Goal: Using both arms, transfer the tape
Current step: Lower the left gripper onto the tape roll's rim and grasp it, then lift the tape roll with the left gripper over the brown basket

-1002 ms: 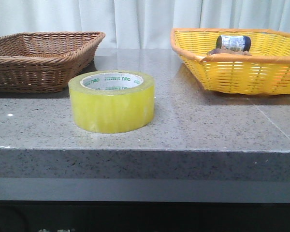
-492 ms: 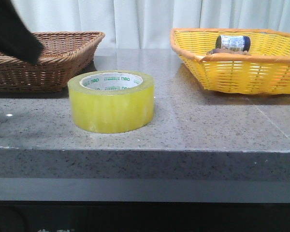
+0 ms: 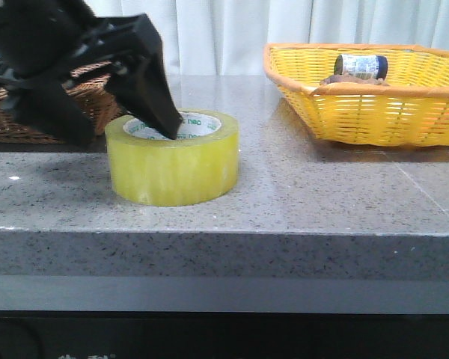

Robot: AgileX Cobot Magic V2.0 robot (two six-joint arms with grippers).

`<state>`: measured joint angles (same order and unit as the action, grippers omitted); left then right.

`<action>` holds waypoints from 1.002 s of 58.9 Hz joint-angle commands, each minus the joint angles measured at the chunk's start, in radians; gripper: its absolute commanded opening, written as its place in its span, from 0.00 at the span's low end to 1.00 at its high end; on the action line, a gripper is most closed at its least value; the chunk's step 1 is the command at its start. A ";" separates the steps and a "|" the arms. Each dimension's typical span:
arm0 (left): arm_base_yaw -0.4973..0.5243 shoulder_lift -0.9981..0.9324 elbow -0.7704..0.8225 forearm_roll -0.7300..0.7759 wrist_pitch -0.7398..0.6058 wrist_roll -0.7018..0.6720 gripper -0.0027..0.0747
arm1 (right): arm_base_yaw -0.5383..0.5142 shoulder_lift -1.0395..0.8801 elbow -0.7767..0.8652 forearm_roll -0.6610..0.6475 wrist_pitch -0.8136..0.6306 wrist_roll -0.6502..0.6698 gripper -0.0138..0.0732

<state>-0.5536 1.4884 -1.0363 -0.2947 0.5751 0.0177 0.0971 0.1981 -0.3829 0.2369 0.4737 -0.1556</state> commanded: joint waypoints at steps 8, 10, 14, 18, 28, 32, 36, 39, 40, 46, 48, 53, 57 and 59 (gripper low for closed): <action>-0.022 0.002 -0.052 -0.025 -0.057 -0.002 0.82 | -0.006 0.011 -0.025 0.010 -0.085 0.001 0.07; -0.022 0.002 -0.052 -0.025 -0.057 -0.002 0.78 | -0.006 0.011 -0.025 0.010 -0.085 0.001 0.07; -0.022 0.002 -0.052 -0.025 -0.057 -0.002 0.66 | -0.006 0.011 -0.025 0.010 -0.085 0.001 0.07; -0.022 0.002 -0.052 -0.025 -0.057 -0.002 0.53 | -0.006 0.011 -0.025 0.010 -0.085 0.001 0.07; -0.022 0.002 -0.052 -0.025 -0.057 -0.002 0.22 | -0.006 0.011 -0.025 0.010 -0.086 0.001 0.07; -0.022 0.002 -0.052 -0.025 -0.057 -0.002 0.14 | -0.006 0.011 -0.025 0.010 -0.086 0.001 0.07; -0.022 0.002 -0.052 -0.025 -0.059 -0.002 0.08 | -0.006 0.011 -0.025 0.010 -0.086 0.001 0.07; -0.022 0.002 -0.056 -0.025 -0.059 -0.002 0.07 | -0.006 0.011 -0.025 0.010 -0.086 0.001 0.07; -0.022 0.002 -0.060 -0.025 -0.059 -0.002 0.07 | -0.006 0.011 -0.025 0.010 -0.086 0.001 0.07; -0.024 -0.005 -0.086 -0.025 -0.048 -0.002 0.07 | -0.006 0.011 -0.025 0.010 -0.085 0.001 0.07; -0.024 -0.012 -0.098 -0.025 -0.043 -0.002 0.07 | -0.006 0.011 -0.025 0.010 -0.085 0.001 0.07; -0.024 -0.027 -0.145 -0.025 -0.003 -0.002 0.07 | -0.006 0.011 -0.025 0.010 -0.085 0.001 0.07; -0.024 -0.040 -0.184 -0.020 0.044 -0.002 0.07 | -0.006 0.011 -0.025 0.010 -0.085 0.001 0.07; -0.024 -0.047 -0.213 -0.016 0.085 -0.002 0.07 | -0.006 0.011 -0.025 0.010 -0.085 0.001 0.07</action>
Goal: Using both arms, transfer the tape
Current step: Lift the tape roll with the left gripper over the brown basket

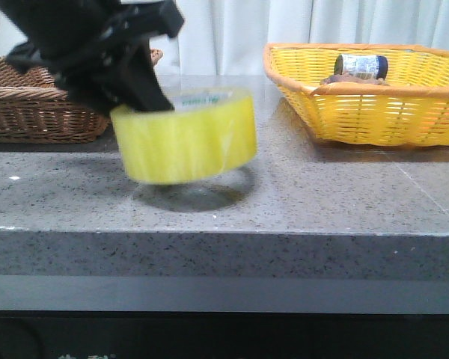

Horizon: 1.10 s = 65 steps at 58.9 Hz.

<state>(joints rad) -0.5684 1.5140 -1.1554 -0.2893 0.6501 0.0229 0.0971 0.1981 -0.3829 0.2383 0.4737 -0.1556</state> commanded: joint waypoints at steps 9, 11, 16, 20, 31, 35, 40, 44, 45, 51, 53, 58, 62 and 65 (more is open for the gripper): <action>-0.009 -0.089 -0.204 0.005 0.155 -0.007 0.07 | -0.006 0.011 -0.025 0.009 -0.085 0.001 0.07; -0.009 -0.089 -0.222 0.011 0.172 -0.007 0.07 | -0.006 0.011 -0.025 0.009 -0.085 0.001 0.07; -0.007 -0.089 -0.246 0.036 0.177 -0.007 0.07 | -0.006 0.011 -0.025 0.009 -0.085 0.001 0.07; -0.002 -0.089 -0.256 0.063 0.165 -0.007 0.07 | -0.006 0.011 -0.025 0.009 -0.085 0.001 0.07; 0.061 -0.087 -0.257 0.120 0.069 -0.007 0.07 | -0.006 0.011 -0.025 0.009 -0.085 0.001 0.07; 0.116 -0.087 -0.257 0.141 0.033 -0.007 0.07 | -0.006 0.011 -0.025 0.009 -0.085 0.001 0.07; 0.196 -0.087 -0.259 0.141 -0.007 -0.007 0.07 | -0.006 0.011 -0.025 0.009 -0.085 0.001 0.07; 0.265 -0.084 -0.259 0.141 -0.038 -0.007 0.07 | -0.006 0.011 -0.025 0.009 -0.085 0.001 0.07; 0.284 -0.082 -0.259 0.141 -0.049 -0.007 0.07 | -0.006 0.011 -0.025 0.009 -0.085 0.001 0.07; 0.358 -0.065 -0.259 0.141 -0.089 -0.007 0.07 | -0.006 0.011 -0.025 0.009 -0.085 0.001 0.07; 0.383 -0.056 -0.259 0.139 -0.094 -0.007 0.07 | -0.006 0.011 -0.025 0.009 -0.085 0.001 0.07; 0.427 -0.031 -0.259 0.139 -0.099 -0.007 0.07 | -0.006 0.011 -0.025 0.009 -0.083 0.001 0.07; 0.450 -0.012 -0.259 0.139 -0.099 -0.007 0.07 | -0.006 0.011 -0.025 0.009 -0.083 0.001 0.07; 0.461 0.004 -0.259 0.139 -0.099 -0.007 0.07 | -0.006 0.011 -0.025 0.009 -0.083 0.001 0.07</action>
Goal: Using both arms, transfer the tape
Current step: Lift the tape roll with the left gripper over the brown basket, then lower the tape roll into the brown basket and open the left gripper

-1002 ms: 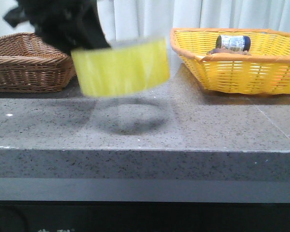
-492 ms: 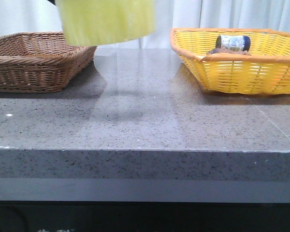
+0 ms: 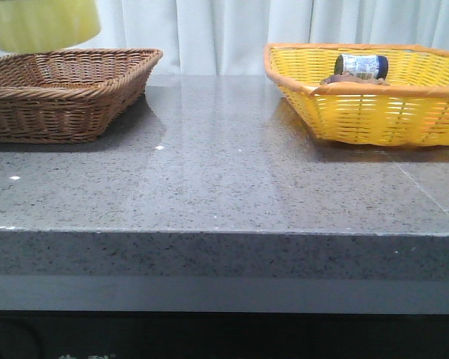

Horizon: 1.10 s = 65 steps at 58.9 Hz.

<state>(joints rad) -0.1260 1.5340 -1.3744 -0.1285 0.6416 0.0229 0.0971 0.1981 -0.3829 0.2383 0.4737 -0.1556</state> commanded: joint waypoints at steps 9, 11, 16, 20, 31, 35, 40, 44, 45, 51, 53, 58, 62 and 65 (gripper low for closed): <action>0.031 0.043 -0.040 -0.022 -0.109 -0.007 0.07 | -0.006 0.011 -0.025 0.009 -0.083 0.001 0.07; 0.031 0.059 -0.040 -0.022 -0.121 -0.007 0.07 | -0.006 0.011 -0.025 0.009 -0.083 0.001 0.07; 0.031 0.093 -0.040 -0.022 -0.145 -0.007 0.07 | -0.006 0.011 -0.025 0.009 -0.083 0.001 0.07; 0.031 0.119 -0.040 -0.022 -0.157 -0.007 0.07 | -0.006 0.011 -0.025 0.009 -0.082 0.001 0.07; 0.031 0.145 -0.040 -0.022 -0.160 -0.007 0.08 | -0.006 0.011 -0.024 0.009 -0.081 0.001 0.07; 0.031 0.145 -0.040 -0.022 -0.160 -0.007 0.08 | -0.006 0.011 -0.024 0.009 -0.081 0.001 0.07; 0.031 0.145 -0.040 -0.022 -0.157 -0.007 0.08 | -0.006 0.011 -0.024 0.009 -0.081 0.001 0.07; 0.031 0.143 -0.040 -0.022 -0.149 -0.007 0.08 | -0.006 0.011 -0.024 0.009 -0.083 0.001 0.07; 0.031 0.143 -0.040 -0.022 -0.147 -0.007 0.08 | -0.006 0.011 -0.024 0.009 -0.083 0.001 0.07; 0.031 0.137 -0.040 -0.022 -0.141 -0.007 0.17 | -0.006 0.011 -0.024 0.009 -0.083 0.001 0.07; 0.031 0.137 -0.040 -0.022 -0.138 -0.007 0.26 | -0.006 0.011 -0.024 0.009 -0.083 0.001 0.07; 0.031 0.137 -0.040 -0.022 -0.131 -0.007 0.41 | -0.006 0.011 -0.024 0.009 -0.083 0.001 0.07; 0.031 0.137 -0.040 -0.022 -0.127 -0.007 0.51 | -0.006 0.011 -0.024 0.009 -0.083 0.001 0.07; 0.031 0.135 -0.040 -0.022 -0.127 -0.007 0.59 | -0.006 0.011 -0.024 0.009 -0.083 0.001 0.07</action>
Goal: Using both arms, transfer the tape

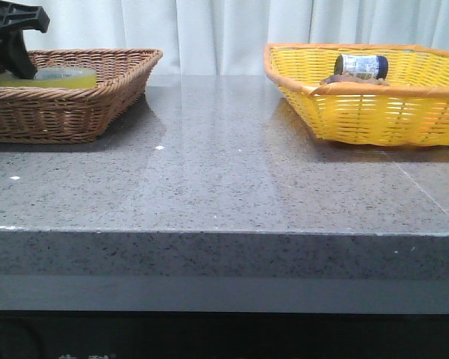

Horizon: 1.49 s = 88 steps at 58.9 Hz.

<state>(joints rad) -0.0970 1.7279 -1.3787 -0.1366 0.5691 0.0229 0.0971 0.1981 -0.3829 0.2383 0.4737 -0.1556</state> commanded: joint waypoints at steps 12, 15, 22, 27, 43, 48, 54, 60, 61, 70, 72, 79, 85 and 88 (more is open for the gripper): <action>0.002 -0.102 -0.036 -0.014 -0.074 -0.007 0.65 | -0.006 0.011 -0.024 0.009 -0.083 0.001 0.07; 0.002 -0.123 -0.036 -0.014 -0.070 -0.007 0.65 | -0.006 0.011 -0.024 0.009 -0.083 0.001 0.07; 0.002 -0.173 -0.028 -0.014 -0.055 -0.007 0.65 | -0.006 0.011 -0.024 0.009 -0.083 0.001 0.07; 0.002 -0.219 -0.002 -0.014 -0.055 -0.007 0.63 | -0.006 0.011 -0.024 0.009 -0.083 0.001 0.07; 0.002 -0.400 0.154 -0.014 -0.057 -0.007 0.27 | -0.006 0.011 -0.024 0.009 -0.082 0.001 0.07; 0.002 -0.468 0.218 -0.014 -0.059 -0.007 0.15 | -0.006 0.011 -0.024 0.009 -0.083 0.001 0.07; 0.002 -0.559 0.298 -0.014 -0.067 -0.007 0.03 | -0.006 0.011 -0.024 0.009 -0.087 0.001 0.07; 0.002 -0.665 0.394 -0.014 -0.085 -0.007 0.01 | -0.006 0.011 -0.024 0.009 -0.087 0.001 0.07; 0.002 -0.696 0.419 -0.014 -0.085 -0.007 0.01 | -0.006 0.011 -0.024 0.009 -0.087 0.001 0.07; 0.002 -0.882 0.554 -0.014 -0.083 -0.007 0.01 | -0.006 0.011 -0.024 0.009 -0.087 0.001 0.07; 0.002 -0.927 0.585 -0.014 -0.081 -0.007 0.01 | -0.006 0.011 -0.024 0.009 -0.089 0.001 0.07; 0.002 -1.102 0.690 -0.014 -0.081 -0.006 0.01 | -0.006 0.011 -0.024 0.009 -0.088 0.001 0.07; 0.002 -1.244 0.762 -0.014 -0.081 -0.005 0.01 | -0.006 0.011 -0.024 0.009 -0.088 0.001 0.07; 0.002 -1.301 0.793 -0.014 -0.077 -0.005 0.01 | -0.006 0.011 -0.024 0.009 -0.088 0.001 0.07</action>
<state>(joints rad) -0.0970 0.5149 -0.6041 -0.1366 0.5581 0.0229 0.0971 0.1981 -0.3829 0.2383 0.4721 -0.1556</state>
